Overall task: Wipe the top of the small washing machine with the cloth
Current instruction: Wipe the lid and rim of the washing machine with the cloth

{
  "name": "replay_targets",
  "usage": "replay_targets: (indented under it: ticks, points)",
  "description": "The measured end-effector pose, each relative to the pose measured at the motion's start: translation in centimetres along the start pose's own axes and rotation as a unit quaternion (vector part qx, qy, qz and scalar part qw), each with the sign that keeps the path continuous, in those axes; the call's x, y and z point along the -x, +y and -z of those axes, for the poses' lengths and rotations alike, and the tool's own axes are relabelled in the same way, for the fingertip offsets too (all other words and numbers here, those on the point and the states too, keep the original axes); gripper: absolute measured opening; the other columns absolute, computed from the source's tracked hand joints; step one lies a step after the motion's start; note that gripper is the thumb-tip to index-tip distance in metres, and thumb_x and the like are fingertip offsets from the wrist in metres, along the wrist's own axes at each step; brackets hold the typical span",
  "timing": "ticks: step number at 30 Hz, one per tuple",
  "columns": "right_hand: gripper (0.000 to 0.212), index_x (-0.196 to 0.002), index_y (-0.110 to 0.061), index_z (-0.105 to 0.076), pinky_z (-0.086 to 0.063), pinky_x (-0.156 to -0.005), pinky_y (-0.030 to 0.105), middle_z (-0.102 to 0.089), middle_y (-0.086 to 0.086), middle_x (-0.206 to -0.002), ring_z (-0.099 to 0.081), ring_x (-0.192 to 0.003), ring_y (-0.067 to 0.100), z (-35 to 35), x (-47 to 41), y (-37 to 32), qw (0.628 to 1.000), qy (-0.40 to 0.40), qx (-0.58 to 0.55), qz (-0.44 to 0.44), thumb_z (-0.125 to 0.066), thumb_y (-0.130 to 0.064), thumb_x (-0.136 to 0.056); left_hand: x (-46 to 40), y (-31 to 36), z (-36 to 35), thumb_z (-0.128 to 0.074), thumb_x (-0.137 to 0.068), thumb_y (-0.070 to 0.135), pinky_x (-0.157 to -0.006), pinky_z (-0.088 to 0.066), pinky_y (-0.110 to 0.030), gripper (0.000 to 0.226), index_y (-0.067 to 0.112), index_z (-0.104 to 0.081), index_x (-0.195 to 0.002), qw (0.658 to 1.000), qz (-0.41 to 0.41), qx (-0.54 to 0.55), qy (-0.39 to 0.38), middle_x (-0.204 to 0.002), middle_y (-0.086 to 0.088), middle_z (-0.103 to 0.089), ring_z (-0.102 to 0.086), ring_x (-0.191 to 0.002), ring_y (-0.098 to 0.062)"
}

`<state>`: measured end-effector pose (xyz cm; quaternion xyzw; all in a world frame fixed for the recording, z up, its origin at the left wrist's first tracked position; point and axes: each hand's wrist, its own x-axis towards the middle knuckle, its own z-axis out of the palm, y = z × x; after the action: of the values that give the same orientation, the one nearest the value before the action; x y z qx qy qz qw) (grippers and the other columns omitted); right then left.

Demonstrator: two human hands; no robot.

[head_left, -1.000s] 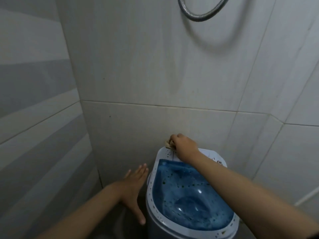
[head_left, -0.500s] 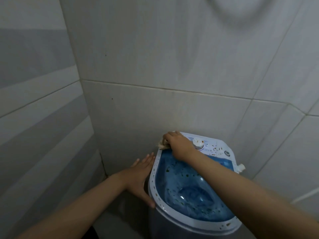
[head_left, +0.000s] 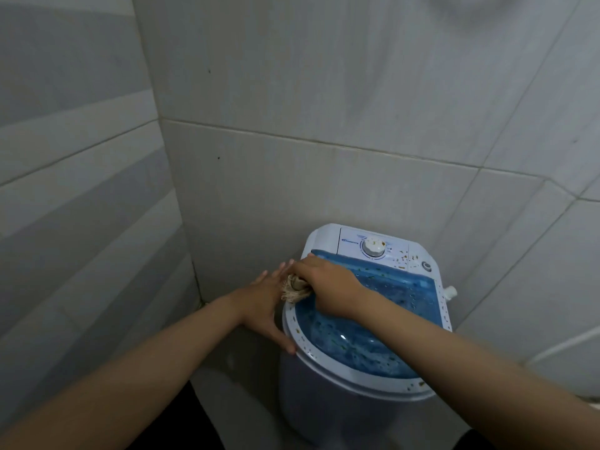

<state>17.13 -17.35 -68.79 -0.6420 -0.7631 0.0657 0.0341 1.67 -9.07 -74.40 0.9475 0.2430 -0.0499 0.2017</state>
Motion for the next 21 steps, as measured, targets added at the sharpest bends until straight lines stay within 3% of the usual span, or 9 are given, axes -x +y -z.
replay_targets:
  ticks: [6,10,14,17,21]
  points:
    - [0.057,-0.127,-0.018,-0.047,-0.05,-0.092,0.043,-0.05,0.004,-0.132,-0.041,-0.128,0.024,-0.5,2.4,-1.4,0.999,-0.003,-0.017,0.028,-0.06,-0.001,-0.074,0.1,0.2,-0.3,-0.061,-0.032,0.087,-0.113,0.015,-0.038,0.153,0.024,0.019,-0.146,1.0,0.004,0.005,0.006,-0.154,0.0,0.028,0.026,-0.14,-0.014]
    - [0.052,-0.127,-0.021,-0.049,-0.049,-0.094,0.041,-0.05,0.001,-0.134,-0.04,-0.131,0.022,-1.3,4.3,-2.3,0.998,0.009,-0.02,0.062,-0.062,-0.007,-0.078,0.1,0.4,-0.2,-0.069,-0.053,0.072,-0.116,0.01,-0.042,0.14,0.016,0.022,-0.144,1.0,0.007,-0.014,0.005,-0.154,-0.004,0.027,0.026,-0.139,-0.014]
    - [0.052,-0.127,-0.017,-0.052,-0.039,-0.11,0.04,-0.051,0.004,-0.138,-0.036,-0.137,0.025,-1.9,6.4,-3.0,0.994,0.027,-0.023,0.107,-0.06,-0.004,-0.078,0.1,0.4,-0.2,-0.072,-0.067,0.058,-0.114,0.011,-0.039,0.129,0.013,0.021,-0.145,1.0,0.01,-0.025,0.012,-0.155,-0.007,0.025,0.027,-0.136,-0.012]
    - [0.057,-0.13,-0.017,-0.05,-0.031,-0.116,0.037,-0.048,0.004,-0.141,-0.032,-0.14,0.025,-2.2,7.6,-3.1,0.993,0.024,-0.011,0.115,-0.058,0.0,-0.076,0.3,0.5,0.0,-0.071,-0.065,0.06,-0.112,0.012,-0.038,0.131,0.012,0.021,-0.145,0.999,0.008,-0.038,0.006,-0.155,-0.008,0.025,0.026,-0.136,-0.014]
    - [0.059,-0.135,-0.017,-0.045,-0.027,-0.116,0.034,-0.042,0.002,-0.147,-0.025,-0.144,0.025,-2.3,9.5,-3.1,0.993,0.014,0.006,0.116,-0.055,0.001,-0.079,0.7,0.9,0.3,-0.058,-0.048,0.081,-0.112,0.012,-0.038,0.142,0.014,0.023,-0.144,0.999,0.015,-0.048,-0.008,-0.155,-0.007,0.025,0.022,-0.141,-0.018]
